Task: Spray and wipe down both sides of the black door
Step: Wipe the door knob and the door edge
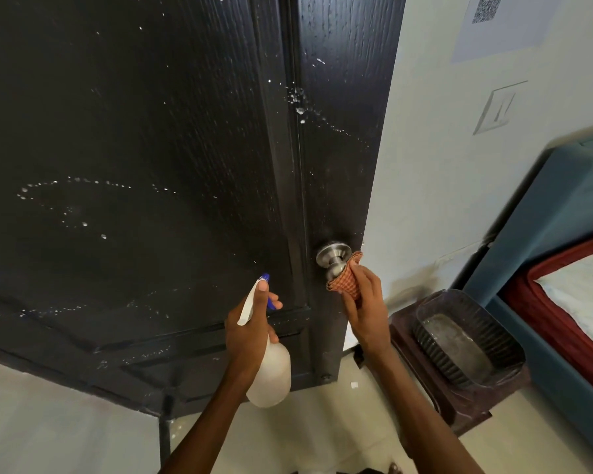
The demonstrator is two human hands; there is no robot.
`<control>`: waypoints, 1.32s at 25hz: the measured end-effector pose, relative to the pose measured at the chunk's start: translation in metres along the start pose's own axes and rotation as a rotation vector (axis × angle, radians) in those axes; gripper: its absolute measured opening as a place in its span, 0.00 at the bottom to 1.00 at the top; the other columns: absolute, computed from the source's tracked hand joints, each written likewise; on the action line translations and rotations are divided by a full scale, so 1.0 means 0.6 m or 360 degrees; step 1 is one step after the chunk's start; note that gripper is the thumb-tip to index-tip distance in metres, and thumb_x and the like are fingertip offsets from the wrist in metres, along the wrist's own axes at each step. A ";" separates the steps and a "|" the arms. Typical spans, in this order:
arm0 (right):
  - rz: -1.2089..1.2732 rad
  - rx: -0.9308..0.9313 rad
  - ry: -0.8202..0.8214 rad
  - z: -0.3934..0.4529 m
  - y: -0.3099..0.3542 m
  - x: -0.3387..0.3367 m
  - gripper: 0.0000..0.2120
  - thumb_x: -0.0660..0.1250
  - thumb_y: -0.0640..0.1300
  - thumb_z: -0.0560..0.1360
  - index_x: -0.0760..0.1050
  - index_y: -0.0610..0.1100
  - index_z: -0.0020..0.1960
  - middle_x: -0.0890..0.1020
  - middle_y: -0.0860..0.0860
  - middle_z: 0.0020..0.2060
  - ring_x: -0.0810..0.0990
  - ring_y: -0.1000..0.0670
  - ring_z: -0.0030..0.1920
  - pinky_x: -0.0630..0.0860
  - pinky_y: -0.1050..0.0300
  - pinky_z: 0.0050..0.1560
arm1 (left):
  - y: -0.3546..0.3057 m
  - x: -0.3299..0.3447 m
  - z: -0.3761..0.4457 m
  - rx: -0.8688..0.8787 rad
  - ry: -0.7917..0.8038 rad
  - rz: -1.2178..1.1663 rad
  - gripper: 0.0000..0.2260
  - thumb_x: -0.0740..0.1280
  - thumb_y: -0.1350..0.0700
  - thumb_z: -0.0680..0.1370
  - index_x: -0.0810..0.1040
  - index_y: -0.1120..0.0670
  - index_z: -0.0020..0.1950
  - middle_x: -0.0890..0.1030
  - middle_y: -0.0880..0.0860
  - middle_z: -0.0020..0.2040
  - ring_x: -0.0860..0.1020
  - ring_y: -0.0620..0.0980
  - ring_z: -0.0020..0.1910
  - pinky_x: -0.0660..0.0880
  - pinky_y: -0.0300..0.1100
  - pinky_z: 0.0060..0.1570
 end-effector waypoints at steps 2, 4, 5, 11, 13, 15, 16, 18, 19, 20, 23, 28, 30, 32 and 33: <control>-0.0020 -0.0061 0.0080 0.021 -0.003 -0.013 0.27 0.69 0.53 0.80 0.66 0.49 0.76 0.71 0.46 0.70 0.70 0.59 0.65 0.69 0.75 0.62 | -0.001 0.000 0.000 0.0008 0.0007 -0.0019 0.17 0.60 0.43 0.82 0.79 0.51 0.42 0.81 0.52 0.40 0.74 0.50 0.31 0.73 0.40 0.33; -0.0002 -0.0018 0.0094 0.038 -0.003 -0.012 0.26 0.68 0.56 0.79 0.69 0.48 0.73 0.73 0.46 0.67 0.74 0.53 0.62 0.71 0.67 0.61 | 0.002 0.005 0.003 0.0014 0.0024 -0.0013 0.17 0.60 0.42 0.82 0.80 0.52 0.43 0.83 0.52 0.42 0.75 0.50 0.30 0.73 0.40 0.32; 0.0004 -0.0002 0.0064 0.042 0.000 -0.010 0.25 0.68 0.56 0.79 0.70 0.46 0.72 0.74 0.46 0.66 0.75 0.52 0.61 0.72 0.64 0.61 | 0.002 0.007 0.004 0.0015 0.0032 -0.0021 0.18 0.60 0.41 0.81 0.80 0.53 0.45 0.84 0.53 0.44 0.75 0.50 0.29 0.73 0.40 0.31; 0.0477 0.0359 -0.0167 0.022 0.001 0.019 0.21 0.60 0.55 0.83 0.67 0.47 0.72 0.76 0.50 0.64 0.78 0.55 0.61 0.77 0.52 0.66 | 0.001 0.024 -0.005 0.0054 0.0063 -0.0007 0.20 0.60 0.42 0.81 0.82 0.57 0.49 0.82 0.51 0.40 0.76 0.45 0.25 0.74 0.32 0.24; 0.0570 0.0422 -0.0185 0.019 0.002 0.025 0.20 0.60 0.55 0.84 0.66 0.49 0.73 0.77 0.51 0.63 0.78 0.54 0.61 0.77 0.50 0.68 | 0.003 0.027 -0.010 0.0039 0.0064 -0.0006 0.20 0.60 0.42 0.81 0.82 0.57 0.48 0.82 0.52 0.40 0.75 0.44 0.22 0.73 0.32 0.23; 0.0579 0.0427 -0.0160 0.018 0.001 0.028 0.19 0.61 0.53 0.84 0.65 0.50 0.73 0.76 0.52 0.64 0.78 0.56 0.62 0.76 0.52 0.68 | 0.010 0.031 -0.013 0.0050 0.0062 0.0001 0.22 0.60 0.41 0.80 0.82 0.58 0.49 0.84 0.53 0.43 0.75 0.46 0.24 0.73 0.34 0.24; 0.0565 0.0435 -0.0151 0.018 0.000 0.028 0.19 0.62 0.53 0.84 0.65 0.50 0.73 0.76 0.52 0.64 0.78 0.57 0.62 0.76 0.52 0.68 | 0.010 0.031 -0.015 0.0043 0.0059 0.0013 0.22 0.59 0.40 0.80 0.82 0.57 0.49 0.84 0.53 0.43 0.74 0.47 0.26 0.73 0.35 0.25; 0.0538 0.0445 -0.0139 0.019 0.003 0.029 0.21 0.63 0.53 0.83 0.64 0.51 0.73 0.75 0.53 0.65 0.77 0.60 0.62 0.75 0.56 0.68 | 0.010 0.032 -0.017 -0.0003 0.0054 0.0033 0.20 0.59 0.40 0.80 0.81 0.54 0.47 0.80 0.52 0.39 0.74 0.47 0.28 0.73 0.35 0.27; 0.0512 0.0439 -0.0137 0.021 0.006 0.029 0.22 0.65 0.54 0.82 0.64 0.51 0.73 0.74 0.53 0.65 0.76 0.61 0.62 0.74 0.60 0.66 | 0.009 0.034 -0.017 -0.0017 0.0061 0.0032 0.19 0.59 0.40 0.80 0.81 0.53 0.47 0.79 0.51 0.37 0.74 0.47 0.27 0.73 0.35 0.26; 0.0481 0.0418 -0.0134 0.023 0.010 0.028 0.23 0.66 0.54 0.81 0.64 0.52 0.73 0.73 0.54 0.65 0.75 0.62 0.62 0.73 0.65 0.65 | 0.009 0.036 -0.017 -0.0022 0.0065 0.0031 0.19 0.59 0.40 0.80 0.81 0.53 0.47 0.78 0.51 0.36 0.73 0.47 0.26 0.73 0.33 0.24; 0.0379 0.0262 -0.0070 0.024 0.017 0.023 0.27 0.69 0.52 0.79 0.61 0.54 0.73 0.69 0.56 0.66 0.73 0.61 0.64 0.72 0.72 0.61 | 0.009 0.042 -0.019 -0.0002 0.0063 0.0031 0.21 0.60 0.41 0.80 0.82 0.56 0.50 0.81 0.51 0.38 0.73 0.46 0.25 0.72 0.32 0.22; 0.0291 0.0154 0.0007 0.020 -0.005 0.007 0.23 0.66 0.50 0.81 0.62 0.59 0.72 0.73 0.57 0.65 0.74 0.60 0.65 0.74 0.65 0.65 | 0.009 0.047 -0.027 0.0006 0.0080 0.0006 0.26 0.59 0.36 0.75 0.83 0.57 0.51 0.83 0.53 0.41 0.73 0.45 0.22 0.73 0.34 0.24; 0.0386 0.0255 -0.0014 0.022 -0.018 -0.007 0.17 0.62 0.50 0.83 0.67 0.57 0.70 0.77 0.59 0.61 0.78 0.57 0.62 0.78 0.55 0.65 | 0.012 0.048 -0.028 0.0016 0.0080 0.0004 0.27 0.59 0.35 0.74 0.83 0.57 0.52 0.84 0.55 0.44 0.73 0.45 0.22 0.73 0.36 0.25; 0.0464 0.0332 0.0004 0.027 -0.019 -0.015 0.13 0.62 0.46 0.85 0.70 0.58 0.67 0.78 0.60 0.60 0.80 0.53 0.61 0.79 0.53 0.63 | 0.012 0.048 -0.030 0.0001 0.0060 0.0000 0.26 0.59 0.36 0.75 0.83 0.57 0.51 0.85 0.54 0.45 0.73 0.45 0.23 0.73 0.36 0.25; 0.0479 0.0331 0.0008 0.030 -0.013 -0.016 0.14 0.63 0.44 0.85 0.70 0.60 0.67 0.78 0.60 0.60 0.80 0.52 0.61 0.79 0.55 0.62 | 0.011 0.049 -0.030 -0.0014 0.0061 -0.0004 0.25 0.59 0.36 0.76 0.82 0.56 0.51 0.84 0.54 0.45 0.73 0.45 0.24 0.73 0.36 0.25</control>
Point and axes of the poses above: each hand's wrist, its own z-axis towards the middle knuckle, its own x-axis out of the palm, y = z × x, the point moved 4 cm from there along z, towards the middle knuckle
